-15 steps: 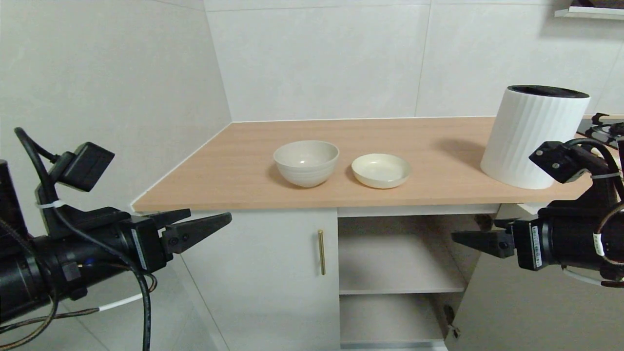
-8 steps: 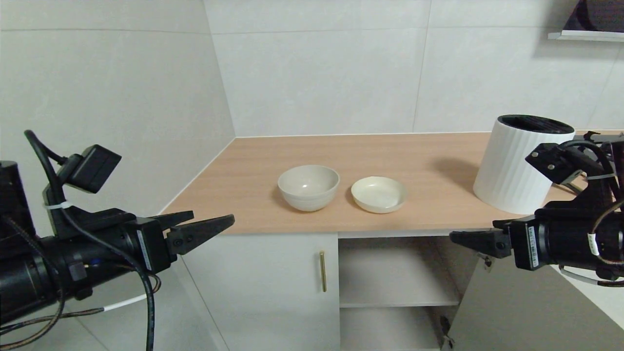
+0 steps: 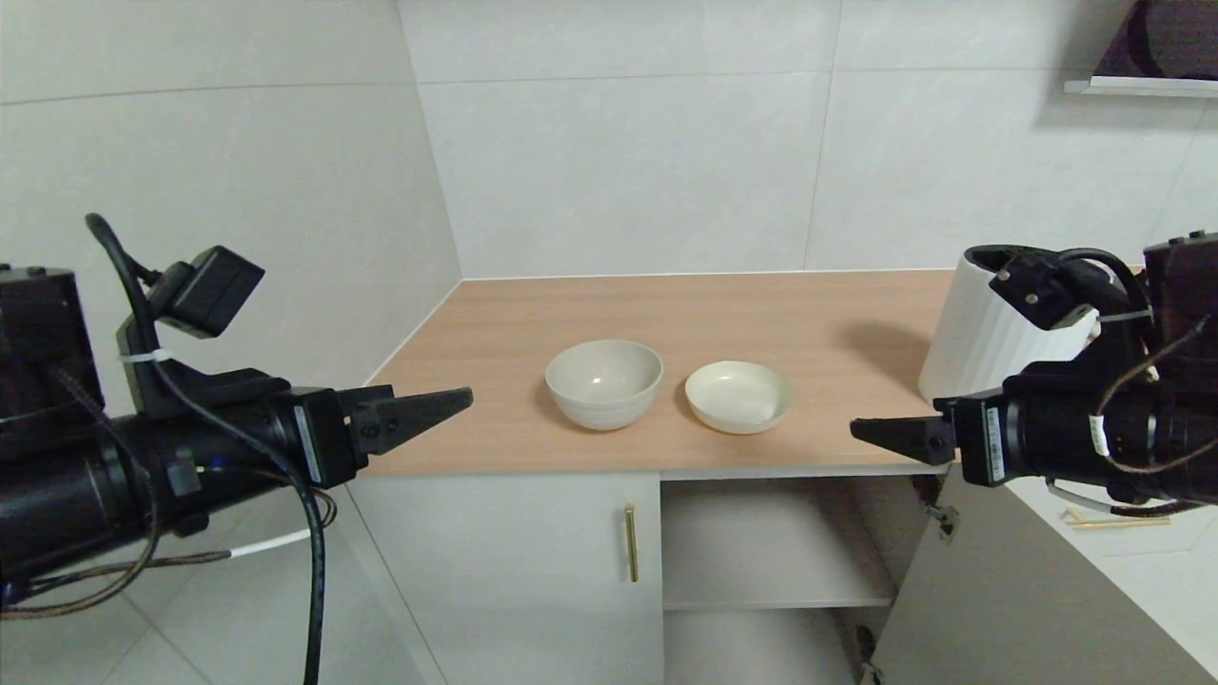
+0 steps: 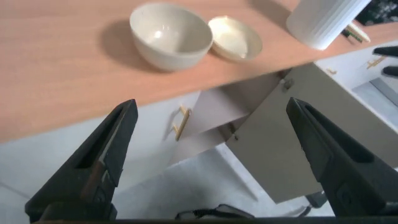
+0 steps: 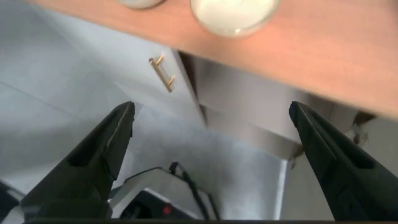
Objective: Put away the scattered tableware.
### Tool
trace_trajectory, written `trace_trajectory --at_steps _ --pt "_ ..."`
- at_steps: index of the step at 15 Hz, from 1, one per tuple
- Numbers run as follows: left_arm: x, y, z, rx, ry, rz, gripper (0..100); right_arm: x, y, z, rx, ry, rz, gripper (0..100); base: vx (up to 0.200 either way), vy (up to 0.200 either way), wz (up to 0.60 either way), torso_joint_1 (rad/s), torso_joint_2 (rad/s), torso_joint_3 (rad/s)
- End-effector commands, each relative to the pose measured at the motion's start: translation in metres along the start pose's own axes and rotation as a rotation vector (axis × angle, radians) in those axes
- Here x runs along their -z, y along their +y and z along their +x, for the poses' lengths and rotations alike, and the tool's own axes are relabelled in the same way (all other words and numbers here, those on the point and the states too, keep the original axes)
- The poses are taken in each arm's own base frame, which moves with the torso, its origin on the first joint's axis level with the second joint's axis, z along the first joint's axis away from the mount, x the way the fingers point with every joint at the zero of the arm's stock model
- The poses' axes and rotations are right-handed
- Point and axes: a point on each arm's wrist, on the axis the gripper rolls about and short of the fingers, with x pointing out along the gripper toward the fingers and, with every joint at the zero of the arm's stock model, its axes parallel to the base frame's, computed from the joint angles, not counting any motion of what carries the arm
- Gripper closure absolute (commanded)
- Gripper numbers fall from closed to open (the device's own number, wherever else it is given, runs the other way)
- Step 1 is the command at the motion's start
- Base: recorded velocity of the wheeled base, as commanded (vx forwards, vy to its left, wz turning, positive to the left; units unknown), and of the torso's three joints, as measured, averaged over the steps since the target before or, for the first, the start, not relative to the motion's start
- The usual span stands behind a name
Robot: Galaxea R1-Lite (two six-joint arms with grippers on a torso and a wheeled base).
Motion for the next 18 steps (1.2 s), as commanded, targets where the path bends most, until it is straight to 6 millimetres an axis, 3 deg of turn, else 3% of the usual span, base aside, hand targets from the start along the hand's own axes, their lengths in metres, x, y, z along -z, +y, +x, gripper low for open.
trace_trajectory --at_steps 1,6,8,12,15,18 --pt "-0.016 0.0 0.023 -0.004 0.051 -0.013 0 -0.017 -0.002 0.035 0.03 0.022 0.005 0 0.0 0.0 0.0 0.0 0.0 0.0" --pt "-0.034 0.0 0.037 -0.069 0.315 -0.116 0 -0.03 -0.008 0.096 0.129 0.049 0.16 0 0.0 0.0 0.0 0.0 0.0 0.0" --pt "-0.034 -0.004 0.049 -0.065 0.343 -0.216 0 -0.029 -0.009 0.103 0.136 0.054 0.213 0 0.0 0.0 0.0 0.0 0.0 0.0" --pt "-0.026 0.008 0.105 -0.138 0.294 -0.486 0 -0.027 -0.009 0.112 0.15 0.06 0.238 0 0.0 0.0 0.0 0.0 0.0 0.0" --pt "-0.009 0.016 0.138 -0.264 0.249 -0.494 0 -0.021 -0.011 0.127 0.198 0.075 0.251 0 0.0 0.0 0.0 0.0 0.0 0.0" --pt "0.003 0.024 0.159 -0.373 0.211 -0.479 0 -0.019 -0.011 0.13 0.203 0.084 0.248 0 0.0 0.0 0.0 0.0 0.0 0.0"
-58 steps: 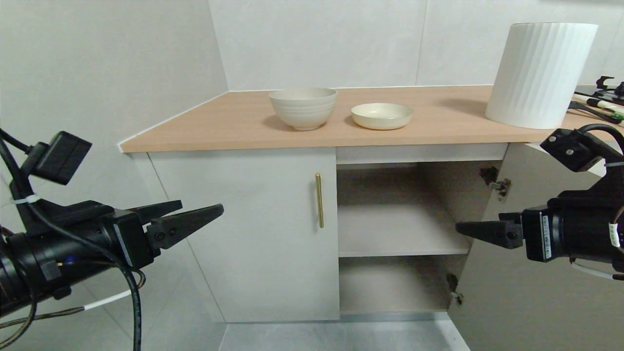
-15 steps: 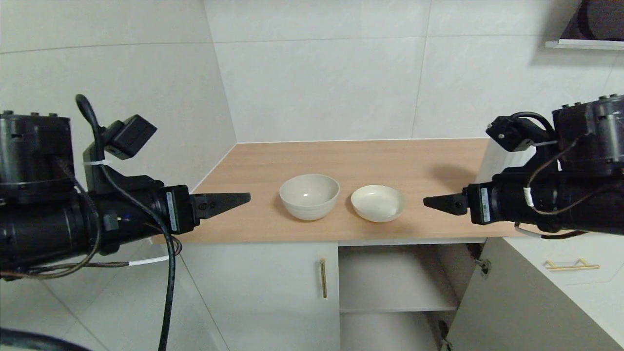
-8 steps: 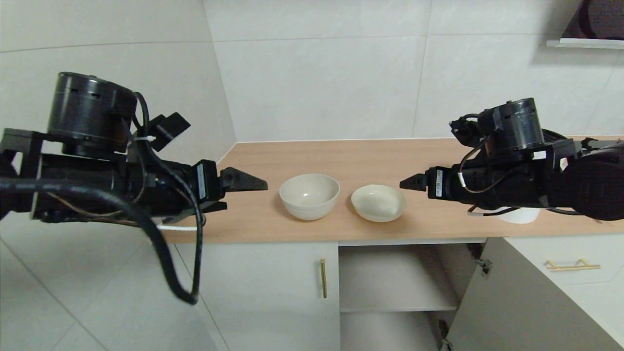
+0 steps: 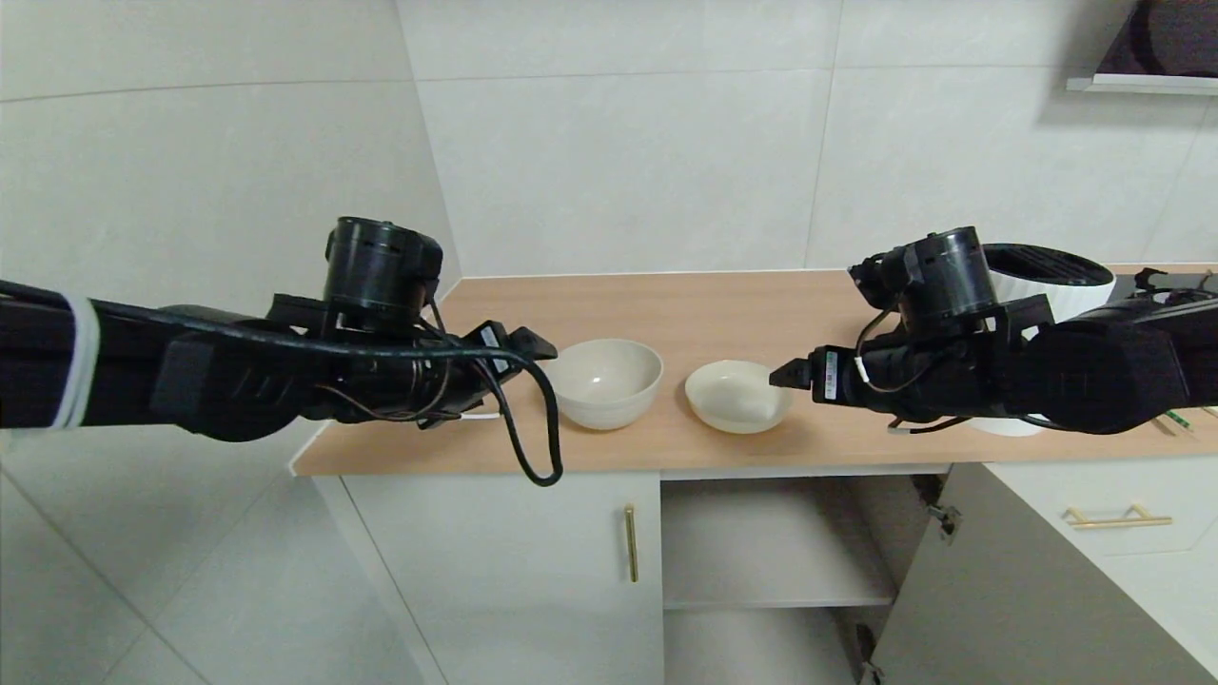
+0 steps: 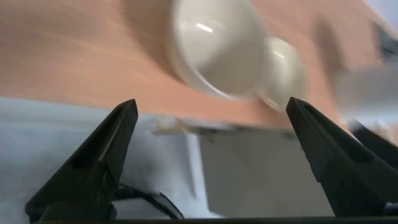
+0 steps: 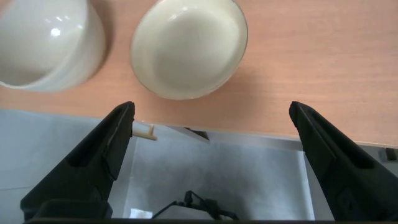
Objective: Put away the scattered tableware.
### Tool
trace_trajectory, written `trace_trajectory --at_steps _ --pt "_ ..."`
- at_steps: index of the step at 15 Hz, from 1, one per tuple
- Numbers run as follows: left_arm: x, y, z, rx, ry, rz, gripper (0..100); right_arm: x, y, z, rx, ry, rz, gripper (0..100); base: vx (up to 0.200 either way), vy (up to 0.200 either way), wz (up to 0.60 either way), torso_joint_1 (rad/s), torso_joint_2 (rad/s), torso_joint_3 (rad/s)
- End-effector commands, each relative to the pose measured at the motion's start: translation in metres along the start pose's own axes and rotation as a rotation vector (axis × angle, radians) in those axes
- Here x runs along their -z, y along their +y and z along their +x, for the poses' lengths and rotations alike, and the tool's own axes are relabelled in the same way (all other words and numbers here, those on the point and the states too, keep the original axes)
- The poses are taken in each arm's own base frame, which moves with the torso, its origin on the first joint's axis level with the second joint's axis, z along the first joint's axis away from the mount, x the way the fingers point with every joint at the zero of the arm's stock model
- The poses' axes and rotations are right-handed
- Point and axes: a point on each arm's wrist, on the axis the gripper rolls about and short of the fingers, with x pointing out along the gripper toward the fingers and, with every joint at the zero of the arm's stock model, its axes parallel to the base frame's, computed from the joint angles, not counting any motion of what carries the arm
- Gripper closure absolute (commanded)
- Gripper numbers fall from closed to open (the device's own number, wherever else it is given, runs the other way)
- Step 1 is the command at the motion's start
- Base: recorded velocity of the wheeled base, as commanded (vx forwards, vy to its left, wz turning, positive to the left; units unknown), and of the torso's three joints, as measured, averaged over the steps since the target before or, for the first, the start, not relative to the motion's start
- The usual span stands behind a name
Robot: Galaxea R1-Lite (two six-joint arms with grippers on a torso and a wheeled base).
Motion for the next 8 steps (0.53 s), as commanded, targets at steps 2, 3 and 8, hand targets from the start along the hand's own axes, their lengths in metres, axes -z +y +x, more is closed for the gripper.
trace_trajectory --at_steps 2,3,8 --pt "0.008 0.002 0.032 -0.036 0.033 -0.055 0 0.003 -0.001 0.004 0.004 0.012 -0.004 0 0.0 0.0 0.0 0.0 0.0 0.0" --pt "0.007 0.001 0.04 -0.039 0.035 -0.078 0 0.003 -0.001 0.004 0.004 0.012 -0.004 0 0.0 0.0 0.0 0.0 0.0 0.0" --pt "0.004 -0.001 0.059 -0.043 0.022 -0.105 0 0.003 -0.001 0.004 0.004 0.012 -0.002 0 0.0 0.0 0.0 0.0 0.0 0.0"
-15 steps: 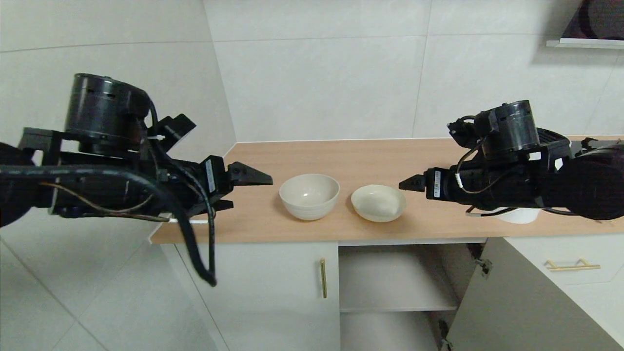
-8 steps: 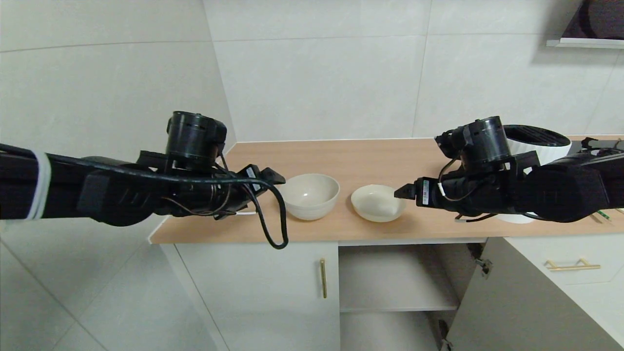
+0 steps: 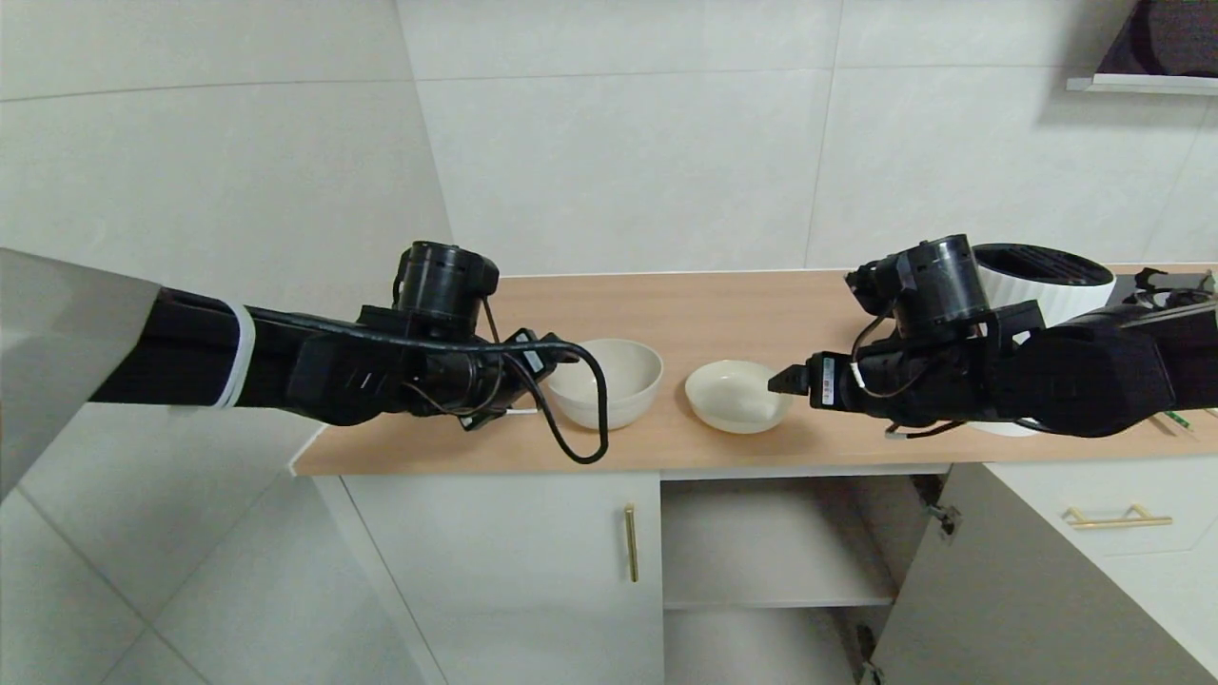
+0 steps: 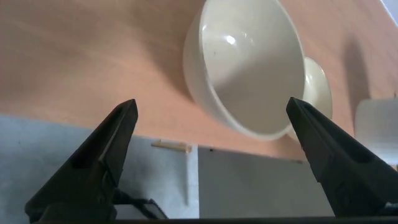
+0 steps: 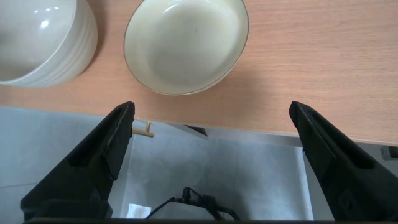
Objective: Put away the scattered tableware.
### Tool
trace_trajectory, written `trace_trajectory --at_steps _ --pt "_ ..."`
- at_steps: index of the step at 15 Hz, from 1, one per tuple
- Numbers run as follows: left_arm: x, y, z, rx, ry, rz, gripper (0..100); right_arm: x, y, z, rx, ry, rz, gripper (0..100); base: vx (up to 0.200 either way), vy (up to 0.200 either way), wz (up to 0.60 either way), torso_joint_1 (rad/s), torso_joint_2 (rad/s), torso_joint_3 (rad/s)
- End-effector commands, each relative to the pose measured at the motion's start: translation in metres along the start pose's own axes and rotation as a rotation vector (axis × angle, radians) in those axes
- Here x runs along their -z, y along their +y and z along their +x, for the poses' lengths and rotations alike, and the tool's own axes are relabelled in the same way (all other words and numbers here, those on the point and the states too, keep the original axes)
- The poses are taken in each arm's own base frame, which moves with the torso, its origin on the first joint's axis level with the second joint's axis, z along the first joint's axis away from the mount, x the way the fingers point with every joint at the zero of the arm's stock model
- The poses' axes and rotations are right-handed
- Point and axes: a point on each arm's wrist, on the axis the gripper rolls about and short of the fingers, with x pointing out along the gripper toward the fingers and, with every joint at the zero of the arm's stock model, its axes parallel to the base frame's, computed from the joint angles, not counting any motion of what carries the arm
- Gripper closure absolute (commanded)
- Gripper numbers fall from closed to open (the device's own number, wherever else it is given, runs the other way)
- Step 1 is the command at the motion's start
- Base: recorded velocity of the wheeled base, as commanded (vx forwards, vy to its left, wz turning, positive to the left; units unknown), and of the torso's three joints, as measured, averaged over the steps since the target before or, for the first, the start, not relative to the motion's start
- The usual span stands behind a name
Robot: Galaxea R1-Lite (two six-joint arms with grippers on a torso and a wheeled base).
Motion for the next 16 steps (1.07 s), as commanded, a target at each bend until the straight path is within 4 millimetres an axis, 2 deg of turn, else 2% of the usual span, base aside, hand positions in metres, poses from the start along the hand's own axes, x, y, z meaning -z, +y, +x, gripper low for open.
trace_trajectory --at_steps 1,7,11,12,16 --pt "-0.001 0.001 0.017 -0.018 -0.004 -0.021 0 0.0 0.0 -0.001 0.0 -0.001 0.0 0 0.0 0.0 0.0 0.0 0.0 0.0" --pt "-0.002 0.011 0.046 -0.074 0.0 -0.036 0 0.001 0.0 0.002 0.002 0.006 -0.001 0 0.0 0.0 0.0 0.0 0.0 0.0" --pt "-0.003 0.012 0.048 -0.076 -0.001 -0.038 0 0.001 0.0 0.001 0.002 0.005 -0.001 0 0.0 0.0 0.0 0.0 0.0 0.0" --pt "-0.003 0.012 0.046 -0.075 -0.002 -0.038 100 0.001 0.0 0.001 0.001 0.003 0.0 0 0.0 0.0 0.0 0.0 0.0 0.0" --pt "-0.006 0.009 0.04 -0.065 -0.009 -0.04 100 0.0 0.0 0.001 0.001 0.002 0.0 0 0.0 0.0 0.0 0.0 0.0 0.0"
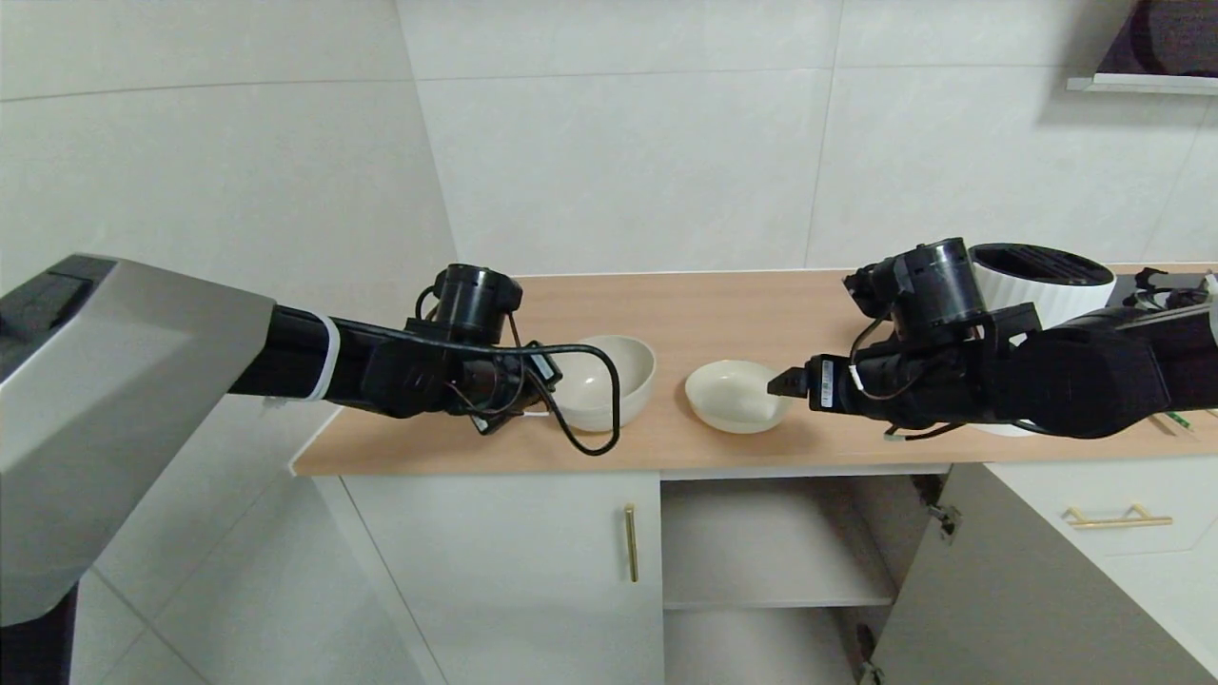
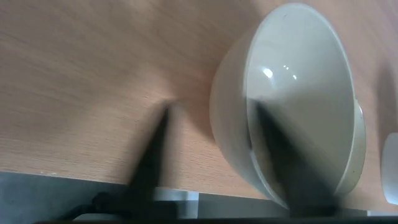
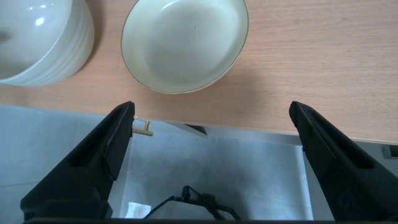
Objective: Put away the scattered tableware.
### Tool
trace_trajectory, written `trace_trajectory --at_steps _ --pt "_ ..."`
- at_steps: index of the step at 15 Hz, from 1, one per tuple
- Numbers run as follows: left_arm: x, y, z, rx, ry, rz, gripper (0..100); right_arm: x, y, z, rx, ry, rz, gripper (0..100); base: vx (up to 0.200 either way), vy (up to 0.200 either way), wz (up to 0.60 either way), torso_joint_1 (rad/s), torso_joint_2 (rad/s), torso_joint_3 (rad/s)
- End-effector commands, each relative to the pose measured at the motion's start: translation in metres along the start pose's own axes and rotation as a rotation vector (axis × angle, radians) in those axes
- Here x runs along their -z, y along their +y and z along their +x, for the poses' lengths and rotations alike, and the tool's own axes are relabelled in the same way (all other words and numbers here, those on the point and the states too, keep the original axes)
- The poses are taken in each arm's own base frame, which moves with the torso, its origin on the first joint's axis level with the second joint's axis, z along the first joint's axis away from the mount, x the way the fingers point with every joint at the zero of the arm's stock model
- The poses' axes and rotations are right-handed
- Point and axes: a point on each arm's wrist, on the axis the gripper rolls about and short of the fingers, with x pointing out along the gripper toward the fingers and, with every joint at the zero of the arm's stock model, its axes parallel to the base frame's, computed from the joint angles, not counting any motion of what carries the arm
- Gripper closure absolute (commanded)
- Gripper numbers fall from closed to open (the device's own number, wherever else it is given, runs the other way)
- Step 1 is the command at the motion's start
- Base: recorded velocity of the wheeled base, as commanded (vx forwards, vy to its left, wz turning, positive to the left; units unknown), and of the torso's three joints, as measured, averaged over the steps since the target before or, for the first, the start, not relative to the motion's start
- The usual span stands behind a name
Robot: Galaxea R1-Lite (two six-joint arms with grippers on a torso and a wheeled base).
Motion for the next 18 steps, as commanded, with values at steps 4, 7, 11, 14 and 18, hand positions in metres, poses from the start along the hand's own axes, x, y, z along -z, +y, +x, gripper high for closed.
trace_trajectory --at_steps 4,7,11,14,18 --pt "-0.004 -0.003 -0.011 0.004 -0.001 -0.001 100 -0.002 0.0 -0.002 0.0 -0.008 0.002 0 0.0 0.0 0.0 0.0 0.0 0.0" --pt "-0.003 -0.003 -0.023 0.016 0.01 0.005 100 -0.001 0.001 0.01 0.027 -0.005 -0.004 0 0.0 0.0 0.0 0.0 0.0 0.0" --pt "0.0 0.0 -0.054 0.092 0.08 0.022 100 0.001 0.002 0.038 0.121 -0.021 -0.011 0 0.0 0.0 0.0 0.0 0.0 0.0" --pt "0.005 0.003 -0.067 0.122 0.12 0.064 100 0.006 0.002 0.06 0.173 -0.02 -0.011 0 0.0 0.0 0.0 0.0 0.0 0.0" --pt "0.012 0.01 -0.074 0.154 0.184 0.141 100 0.015 0.001 0.093 0.219 -0.105 0.004 0 0.0 0.0 0.0 0.0 0.0 0.0"
